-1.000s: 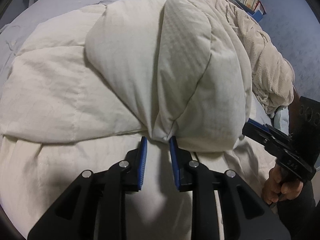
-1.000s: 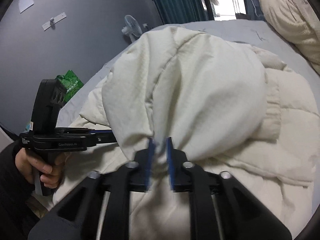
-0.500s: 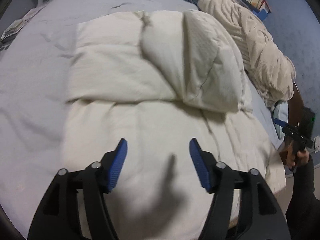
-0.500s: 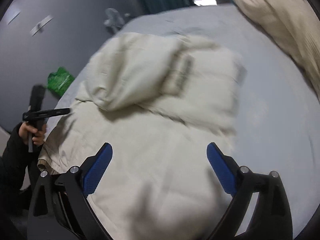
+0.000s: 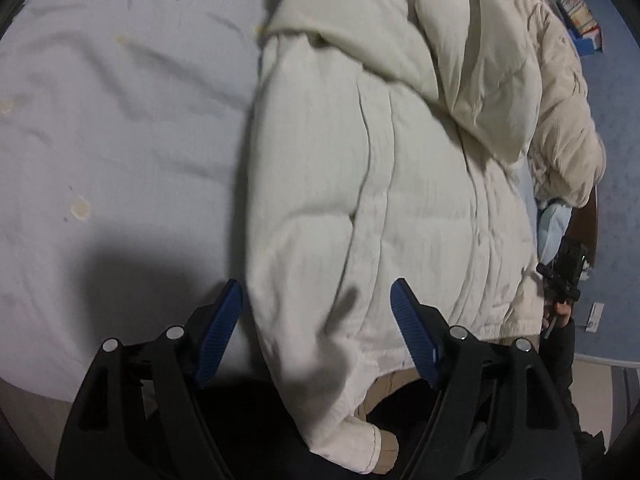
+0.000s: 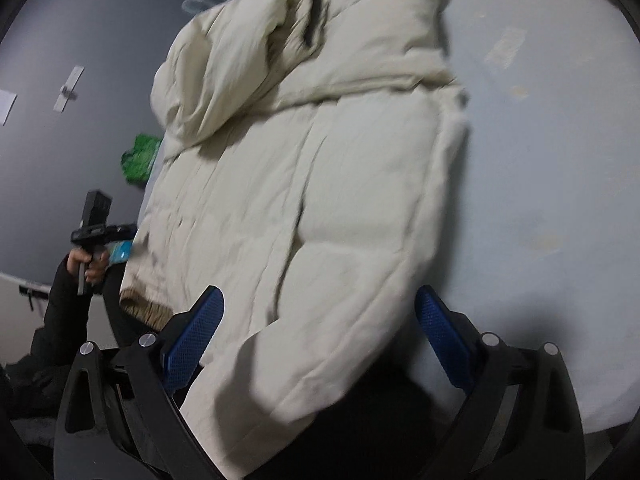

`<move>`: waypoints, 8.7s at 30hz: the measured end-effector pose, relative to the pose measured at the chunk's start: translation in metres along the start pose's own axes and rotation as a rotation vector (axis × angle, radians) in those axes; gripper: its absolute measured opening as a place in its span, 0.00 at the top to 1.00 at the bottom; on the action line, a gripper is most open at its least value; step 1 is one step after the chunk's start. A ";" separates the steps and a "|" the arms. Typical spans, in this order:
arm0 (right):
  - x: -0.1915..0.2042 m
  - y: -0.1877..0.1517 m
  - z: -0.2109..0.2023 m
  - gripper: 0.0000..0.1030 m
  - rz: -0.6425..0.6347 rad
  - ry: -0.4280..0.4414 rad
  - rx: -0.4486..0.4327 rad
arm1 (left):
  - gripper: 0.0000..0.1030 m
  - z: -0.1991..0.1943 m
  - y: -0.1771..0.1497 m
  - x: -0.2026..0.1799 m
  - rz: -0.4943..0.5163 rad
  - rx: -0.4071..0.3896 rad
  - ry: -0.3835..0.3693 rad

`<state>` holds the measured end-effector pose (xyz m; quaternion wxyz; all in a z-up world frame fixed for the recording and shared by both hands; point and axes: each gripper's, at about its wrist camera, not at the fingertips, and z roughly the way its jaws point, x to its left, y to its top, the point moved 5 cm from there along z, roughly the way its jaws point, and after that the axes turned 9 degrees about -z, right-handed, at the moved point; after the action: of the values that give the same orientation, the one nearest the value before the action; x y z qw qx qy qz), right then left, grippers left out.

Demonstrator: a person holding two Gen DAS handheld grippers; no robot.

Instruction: Fold large clothes

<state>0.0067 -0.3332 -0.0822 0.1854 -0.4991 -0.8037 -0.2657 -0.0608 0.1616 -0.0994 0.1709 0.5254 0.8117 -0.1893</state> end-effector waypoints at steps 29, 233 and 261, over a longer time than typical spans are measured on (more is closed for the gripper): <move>0.065 -0.022 -0.014 0.73 -0.246 0.050 -0.038 | 0.84 0.035 -0.083 -0.067 0.404 0.066 0.183; 0.063 0.113 0.018 0.06 -0.059 -0.526 -0.494 | 0.08 -0.001 0.009 -0.165 0.305 -0.723 0.114; 0.089 0.100 0.049 0.06 -0.149 -0.610 -0.459 | 0.08 0.045 -0.024 -0.188 0.359 -0.716 0.188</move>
<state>0.0570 -0.2044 -0.0465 -0.1986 -0.5238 -0.7758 -0.2905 -0.0057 -0.0180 -0.0461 0.2984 0.5811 0.7338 0.1865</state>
